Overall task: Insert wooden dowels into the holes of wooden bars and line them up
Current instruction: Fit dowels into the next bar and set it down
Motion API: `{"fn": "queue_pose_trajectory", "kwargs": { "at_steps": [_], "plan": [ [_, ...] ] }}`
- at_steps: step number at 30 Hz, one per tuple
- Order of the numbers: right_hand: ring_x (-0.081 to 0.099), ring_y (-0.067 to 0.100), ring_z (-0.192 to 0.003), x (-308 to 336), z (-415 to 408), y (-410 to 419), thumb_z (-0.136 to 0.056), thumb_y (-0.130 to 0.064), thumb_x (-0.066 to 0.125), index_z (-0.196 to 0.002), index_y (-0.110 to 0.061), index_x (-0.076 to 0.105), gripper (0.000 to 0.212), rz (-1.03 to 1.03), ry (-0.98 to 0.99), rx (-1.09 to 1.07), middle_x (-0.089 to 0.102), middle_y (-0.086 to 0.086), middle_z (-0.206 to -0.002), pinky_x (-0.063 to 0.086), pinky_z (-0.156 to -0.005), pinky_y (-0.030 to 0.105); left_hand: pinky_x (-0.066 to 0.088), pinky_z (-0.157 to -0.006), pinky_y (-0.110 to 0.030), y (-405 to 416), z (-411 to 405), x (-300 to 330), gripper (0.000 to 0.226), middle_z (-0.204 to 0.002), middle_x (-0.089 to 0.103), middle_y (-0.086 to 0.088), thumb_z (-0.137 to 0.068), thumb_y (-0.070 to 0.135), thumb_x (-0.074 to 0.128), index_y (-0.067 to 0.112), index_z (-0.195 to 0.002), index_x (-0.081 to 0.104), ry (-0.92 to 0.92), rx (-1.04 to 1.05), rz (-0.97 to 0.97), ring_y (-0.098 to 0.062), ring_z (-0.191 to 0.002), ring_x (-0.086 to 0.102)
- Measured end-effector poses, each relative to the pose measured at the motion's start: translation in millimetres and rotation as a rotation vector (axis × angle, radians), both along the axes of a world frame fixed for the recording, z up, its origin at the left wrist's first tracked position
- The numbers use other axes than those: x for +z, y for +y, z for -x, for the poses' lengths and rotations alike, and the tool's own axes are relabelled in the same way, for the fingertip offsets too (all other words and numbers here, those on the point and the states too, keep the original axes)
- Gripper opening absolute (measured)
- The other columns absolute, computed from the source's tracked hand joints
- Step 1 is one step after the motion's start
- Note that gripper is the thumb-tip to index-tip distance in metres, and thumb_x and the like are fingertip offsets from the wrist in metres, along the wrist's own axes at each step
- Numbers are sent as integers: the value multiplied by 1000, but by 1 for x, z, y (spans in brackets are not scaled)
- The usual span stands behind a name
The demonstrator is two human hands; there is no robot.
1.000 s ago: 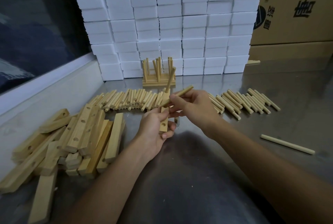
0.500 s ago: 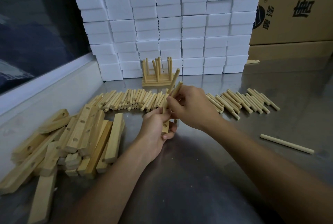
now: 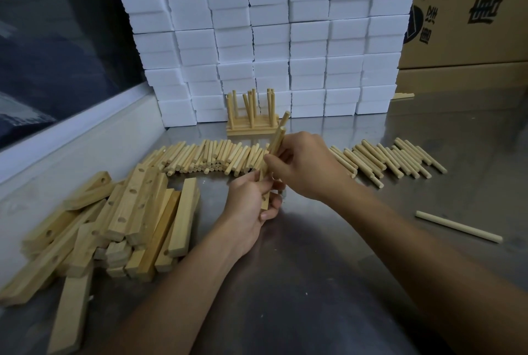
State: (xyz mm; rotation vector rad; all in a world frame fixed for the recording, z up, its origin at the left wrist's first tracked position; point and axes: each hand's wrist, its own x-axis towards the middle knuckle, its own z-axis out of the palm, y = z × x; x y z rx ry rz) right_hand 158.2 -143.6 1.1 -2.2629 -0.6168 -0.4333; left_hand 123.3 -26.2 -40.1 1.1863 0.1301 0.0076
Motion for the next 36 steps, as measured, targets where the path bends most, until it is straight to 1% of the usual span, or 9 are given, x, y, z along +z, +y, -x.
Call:
{"fn": "queue_pose_trajectory", "kwargs": {
  "at_steps": [12,17,22,25,27,29,31,34,36],
  "plan": [
    [66,19,-66,-8,0,1,-88,-22,69,-72,-2,68,25,-120,-17,-50,69,6,-68,55,-67,41,23,-31,-18,-2,-1,-2,23,-64,59,-6,-99,-5,40,1,-87,59,-23,13,-81,-12,-44,43],
    [66,19,-68,-12,-1,3,-88,-26,71,-75,-2,68,29,-160,-8,-62,69,7,-70,55,-70,43,24,-31,-18,-2,-1,0,23,-68,57,-9,-99,-5,40,0,-87,59,-11,25,-84,-12,-43,43],
    [67,18,-69,-16,0,9,-90,-33,72,-79,-5,69,30,-190,-16,-54,70,5,-71,56,-71,43,25,-30,-18,-3,-2,3,20,-60,56,-6,-100,-1,40,0,-92,59,20,55,-24,-12,-41,44],
    [66,14,-67,-18,1,12,-92,-42,66,-79,-10,69,35,-206,-12,-7,69,0,-70,56,-66,40,25,-30,-19,-1,-4,7,19,-59,55,-5,-100,0,40,0,-93,58,51,79,26,-13,-42,45],
    [63,8,-62,-19,1,11,-97,-46,57,-75,-16,66,38,-246,-67,-2,65,-5,-65,52,-60,35,26,-31,-19,2,-4,8,18,-68,55,-8,-100,1,40,2,-93,56,81,101,75,-14,-44,46],
    [64,15,-62,-22,-1,7,-103,-45,45,-78,-13,66,45,-274,-77,-57,67,0,-66,52,-60,38,27,-31,-18,5,-3,8,14,-76,52,-9,-101,3,41,3,-95,54,110,131,135,-14,-46,47],
    [64,19,-68,-28,-6,2,-104,-40,44,-84,-12,68,42,-198,-82,-156,68,3,-73,52,-64,38,29,-33,-19,6,-4,7,12,-77,49,-9,-102,5,42,4,-96,52,120,141,173,-15,-48,47],
    [60,21,-89,-43,-10,-2,-100,-41,50,-99,-16,69,31,106,-51,-242,64,3,-98,50,-76,36,31,-35,-20,7,-5,8,11,-74,45,-8,-102,7,41,4,-96,49,134,140,230,-18,-52,45],
    [58,21,-96,-49,-10,-2,-96,-46,54,-103,-20,69,31,255,1,-271,61,3,-104,49,-80,36,33,-36,-21,8,-6,8,13,-72,44,-8,-103,10,41,4,-94,49,154,147,270,-19,-55,44]
  ]
}}
